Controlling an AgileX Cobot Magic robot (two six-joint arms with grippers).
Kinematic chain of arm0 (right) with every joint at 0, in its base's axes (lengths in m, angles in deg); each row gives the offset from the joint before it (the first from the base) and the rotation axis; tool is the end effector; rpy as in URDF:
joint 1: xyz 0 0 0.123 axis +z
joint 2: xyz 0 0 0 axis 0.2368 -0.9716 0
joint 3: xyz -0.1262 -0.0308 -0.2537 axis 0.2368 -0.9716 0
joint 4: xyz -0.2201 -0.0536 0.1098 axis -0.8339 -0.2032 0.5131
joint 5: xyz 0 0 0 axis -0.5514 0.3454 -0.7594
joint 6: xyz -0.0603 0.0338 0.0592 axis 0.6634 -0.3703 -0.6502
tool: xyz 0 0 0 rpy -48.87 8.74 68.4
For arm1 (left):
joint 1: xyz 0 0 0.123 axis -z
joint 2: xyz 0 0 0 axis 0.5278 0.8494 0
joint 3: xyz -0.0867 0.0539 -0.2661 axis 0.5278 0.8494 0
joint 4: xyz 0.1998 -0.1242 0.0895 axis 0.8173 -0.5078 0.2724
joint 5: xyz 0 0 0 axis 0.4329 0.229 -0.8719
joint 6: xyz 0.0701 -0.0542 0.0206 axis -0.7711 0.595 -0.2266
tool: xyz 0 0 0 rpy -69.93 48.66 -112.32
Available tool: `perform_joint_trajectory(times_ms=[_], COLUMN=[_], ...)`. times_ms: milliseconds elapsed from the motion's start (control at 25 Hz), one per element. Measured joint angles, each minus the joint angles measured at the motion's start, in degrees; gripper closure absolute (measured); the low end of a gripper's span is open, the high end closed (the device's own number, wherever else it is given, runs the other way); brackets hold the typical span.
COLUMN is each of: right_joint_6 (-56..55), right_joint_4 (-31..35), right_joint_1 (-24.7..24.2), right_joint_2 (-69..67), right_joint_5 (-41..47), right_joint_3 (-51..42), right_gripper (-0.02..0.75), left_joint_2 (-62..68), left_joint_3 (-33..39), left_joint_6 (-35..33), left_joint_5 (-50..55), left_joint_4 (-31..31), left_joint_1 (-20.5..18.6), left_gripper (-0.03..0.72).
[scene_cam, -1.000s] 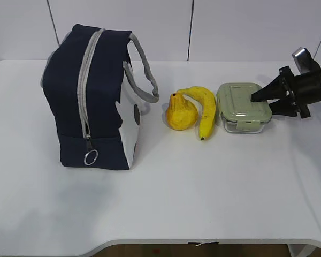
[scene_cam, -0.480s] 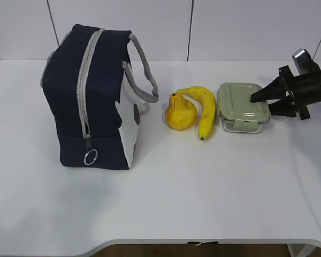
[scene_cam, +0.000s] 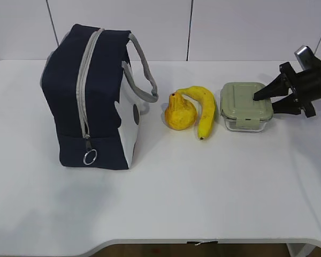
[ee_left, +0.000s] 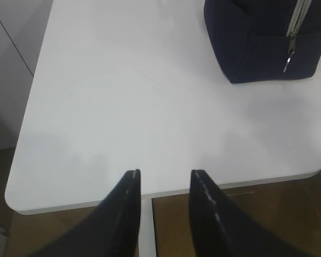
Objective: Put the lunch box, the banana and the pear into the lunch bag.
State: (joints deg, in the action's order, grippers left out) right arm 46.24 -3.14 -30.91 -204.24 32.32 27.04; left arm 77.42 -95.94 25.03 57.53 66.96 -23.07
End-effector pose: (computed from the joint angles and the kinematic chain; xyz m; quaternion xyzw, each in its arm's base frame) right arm 0.4644 -0.0680 0.1481 0.0885 0.8890 0.4246 0.1468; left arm -0.0076 0.0040 0.2795 0.0569 0.8616 -0.0262 0.5038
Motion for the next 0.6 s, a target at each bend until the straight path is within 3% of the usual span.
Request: perform_joint_trajectory(times_ms=[600], right_joint_6=[-5.78], right_joint_4=[-3.65], right_joint_1=[0.00], right_joint_2=[3.29], right_joint_5=[-0.26], right_joint_3=[0.00], right_gripper=[0.353], left_joint_2=[0.00], left_joint_3=[0.00], left_joint_6=[0.00], left_joint_5=[0.00], left_joint_4=[0.00], left_joint_1=[0.00], left_gripper=[0.448])
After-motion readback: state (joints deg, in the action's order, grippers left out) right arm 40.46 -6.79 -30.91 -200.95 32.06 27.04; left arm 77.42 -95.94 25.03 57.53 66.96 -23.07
